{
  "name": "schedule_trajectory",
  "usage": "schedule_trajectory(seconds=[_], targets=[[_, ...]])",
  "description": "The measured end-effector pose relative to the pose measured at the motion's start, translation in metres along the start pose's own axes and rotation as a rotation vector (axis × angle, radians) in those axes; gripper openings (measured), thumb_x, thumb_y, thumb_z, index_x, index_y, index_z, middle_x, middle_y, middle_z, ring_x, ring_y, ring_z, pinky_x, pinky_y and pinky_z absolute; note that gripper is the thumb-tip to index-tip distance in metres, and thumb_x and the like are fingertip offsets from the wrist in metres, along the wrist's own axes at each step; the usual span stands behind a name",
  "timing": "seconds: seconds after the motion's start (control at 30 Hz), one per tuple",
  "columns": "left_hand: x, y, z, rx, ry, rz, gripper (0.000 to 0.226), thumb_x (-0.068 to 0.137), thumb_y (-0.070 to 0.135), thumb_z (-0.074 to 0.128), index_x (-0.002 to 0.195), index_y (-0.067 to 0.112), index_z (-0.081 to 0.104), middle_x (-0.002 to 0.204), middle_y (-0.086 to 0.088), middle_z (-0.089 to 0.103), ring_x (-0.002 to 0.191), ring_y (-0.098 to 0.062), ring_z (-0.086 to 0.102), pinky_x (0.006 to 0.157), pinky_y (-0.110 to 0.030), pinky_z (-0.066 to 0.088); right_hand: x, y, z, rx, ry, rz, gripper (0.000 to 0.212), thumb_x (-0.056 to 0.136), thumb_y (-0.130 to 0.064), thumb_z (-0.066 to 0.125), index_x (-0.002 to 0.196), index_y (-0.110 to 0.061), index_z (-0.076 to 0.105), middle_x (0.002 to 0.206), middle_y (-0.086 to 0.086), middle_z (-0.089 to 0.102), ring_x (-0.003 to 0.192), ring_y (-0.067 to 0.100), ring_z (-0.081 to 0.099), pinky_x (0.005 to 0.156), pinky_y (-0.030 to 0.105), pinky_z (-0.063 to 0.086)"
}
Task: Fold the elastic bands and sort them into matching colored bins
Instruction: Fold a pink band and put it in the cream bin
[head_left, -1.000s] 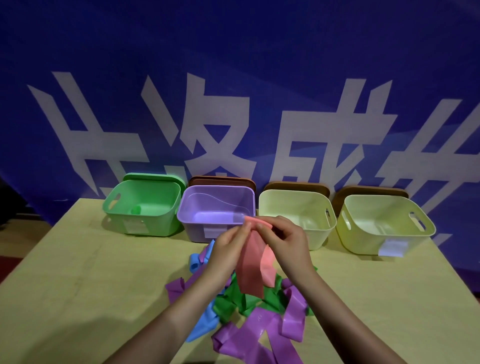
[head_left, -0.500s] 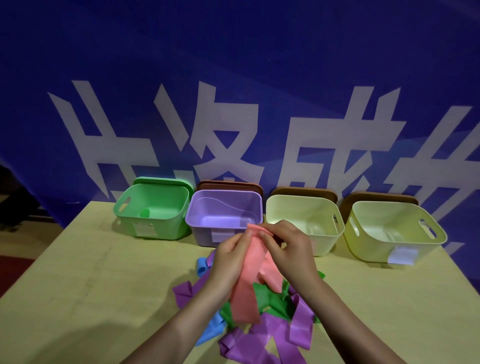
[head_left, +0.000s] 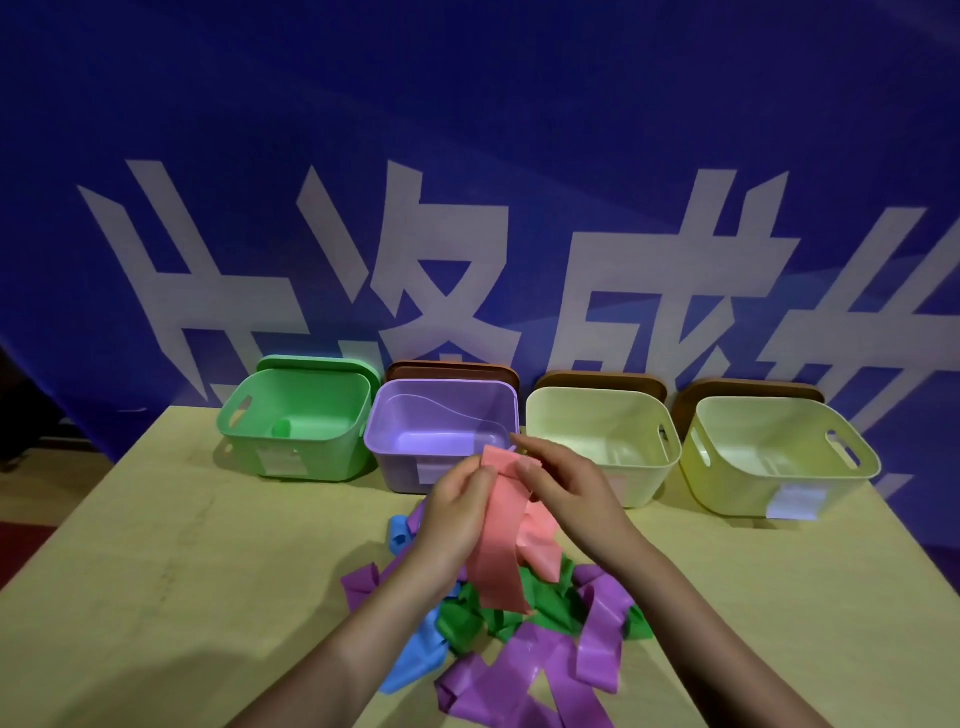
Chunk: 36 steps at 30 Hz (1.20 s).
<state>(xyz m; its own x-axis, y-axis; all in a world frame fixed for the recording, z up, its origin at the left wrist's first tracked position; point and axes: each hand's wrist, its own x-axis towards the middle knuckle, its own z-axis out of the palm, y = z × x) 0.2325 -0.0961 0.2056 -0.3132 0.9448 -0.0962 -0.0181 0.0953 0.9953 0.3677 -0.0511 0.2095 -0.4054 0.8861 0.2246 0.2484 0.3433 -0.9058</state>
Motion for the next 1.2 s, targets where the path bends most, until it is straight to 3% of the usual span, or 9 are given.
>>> schedule_trajectory(seconds=[0.13, 0.23, 0.33, 0.5, 0.6, 0.73, 0.83, 1.0, 1.2], targets=[[0.003, 0.000, 0.001, 0.066, -0.032, 0.043, 0.030, 0.096, 0.009, 0.045, 0.086, 0.025, 0.068, 0.088, 0.000, 0.070, 0.083, -0.013, 0.061, 0.071, -0.020, 0.046, -0.004, -0.003, 0.002, -0.003, 0.037, 0.007, 0.025, 0.095, -0.016, 0.058, 0.084, -0.036, 0.069, 0.070, -0.015, 0.065, 0.067, 0.000, 0.056, 0.066, 0.021, 0.043], [0.005, -0.004, 0.000, 0.105, -0.092, 0.133, 0.019, 0.095, 0.027, 0.052, 0.088, 0.025, 0.069, 0.091, -0.002, 0.071, 0.088, -0.015, 0.063, 0.075, -0.020, 0.046, -0.005, -0.006, 0.001, -0.008, 0.086, -0.028, 0.026, 0.094, -0.014, 0.059, 0.089, -0.038, 0.070, 0.085, -0.019, 0.070, 0.075, -0.003, 0.061, 0.068, 0.014, 0.043], [0.010, -0.010, -0.003, 0.160, -0.113, 0.234, 0.036, 0.084, 0.053, 0.049, 0.090, 0.023, 0.070, 0.090, -0.002, 0.071, 0.091, -0.018, 0.066, 0.082, -0.035, 0.050, -0.005, -0.006, 0.000, 0.019, 0.063, -0.018, 0.025, 0.094, -0.012, 0.059, 0.090, -0.033, 0.071, 0.079, -0.018, 0.070, 0.072, 0.000, 0.061, 0.066, 0.016, 0.044], [0.012, -0.011, -0.002, 0.154, -0.045, 0.352, 0.027, 0.085, 0.048, 0.047, 0.082, 0.030, 0.066, 0.077, -0.001, 0.067, 0.076, -0.016, 0.062, 0.073, -0.038, 0.049, -0.004, -0.002, 0.008, -0.068, 0.117, -0.089, 0.018, 0.092, -0.018, 0.060, 0.091, -0.029, 0.074, 0.072, -0.021, 0.067, 0.067, 0.001, 0.060, 0.063, 0.019, 0.044], [0.010, -0.014, -0.002, 0.107, -0.020, 0.310, 0.025, 0.086, 0.045, 0.052, 0.084, 0.028, 0.070, 0.080, -0.004, 0.071, 0.081, -0.023, 0.065, 0.075, -0.039, 0.051, -0.004, 0.001, 0.012, -0.145, 0.181, -0.190, 0.023, 0.090, -0.030, 0.055, 0.095, -0.020, 0.076, 0.080, -0.014, 0.070, 0.074, 0.001, 0.063, 0.065, 0.022, 0.048], [0.010, -0.008, -0.002, -0.032, -0.027, 0.145, 0.022, 0.093, 0.022, 0.059, 0.079, 0.023, 0.076, 0.081, -0.003, 0.074, 0.082, -0.015, 0.066, 0.078, -0.030, 0.050, -0.004, 0.004, 0.015, -0.094, 0.178, -0.146, 0.019, 0.091, -0.023, 0.058, 0.098, -0.022, 0.076, 0.079, -0.013, 0.071, 0.066, -0.001, 0.060, 0.063, 0.020, 0.045], [0.008, -0.006, 0.001, -0.126, -0.015, 0.008, 0.021, 0.091, 0.027, 0.060, 0.082, 0.016, 0.074, 0.073, 0.002, 0.072, 0.072, -0.009, 0.063, 0.068, -0.022, 0.048, -0.004, 0.003, 0.017, 0.059, 0.190, -0.045, 0.020, 0.092, -0.021, 0.058, 0.096, -0.028, 0.076, 0.073, -0.004, 0.071, 0.059, 0.003, 0.056, 0.060, 0.023, 0.045], [0.003, -0.006, 0.009, -0.179, 0.046, -0.045, 0.025, 0.093, 0.027, 0.058, 0.077, 0.014, 0.072, 0.065, 0.002, 0.069, 0.061, -0.004, 0.063, 0.056, -0.015, 0.049, -0.008, 0.004, 0.020, 0.159, 0.185, 0.045, 0.022, 0.093, -0.010, 0.059, 0.094, -0.024, 0.077, 0.066, 0.010, 0.065, 0.056, 0.006, 0.051, 0.056, 0.023, 0.043], [0.005, -0.010, 0.013, -0.159, 0.034, -0.072, 0.026, 0.092, 0.032, 0.059, 0.074, 0.020, 0.073, 0.074, -0.001, 0.070, 0.071, -0.010, 0.062, 0.068, -0.025, 0.048, -0.009, 0.010, 0.019, 0.120, 0.207, 0.059, 0.026, 0.093, -0.014, 0.060, 0.088, -0.035, 0.074, 0.059, 0.004, 0.061, 0.055, 0.005, 0.053, 0.056, 0.027, 0.042]])
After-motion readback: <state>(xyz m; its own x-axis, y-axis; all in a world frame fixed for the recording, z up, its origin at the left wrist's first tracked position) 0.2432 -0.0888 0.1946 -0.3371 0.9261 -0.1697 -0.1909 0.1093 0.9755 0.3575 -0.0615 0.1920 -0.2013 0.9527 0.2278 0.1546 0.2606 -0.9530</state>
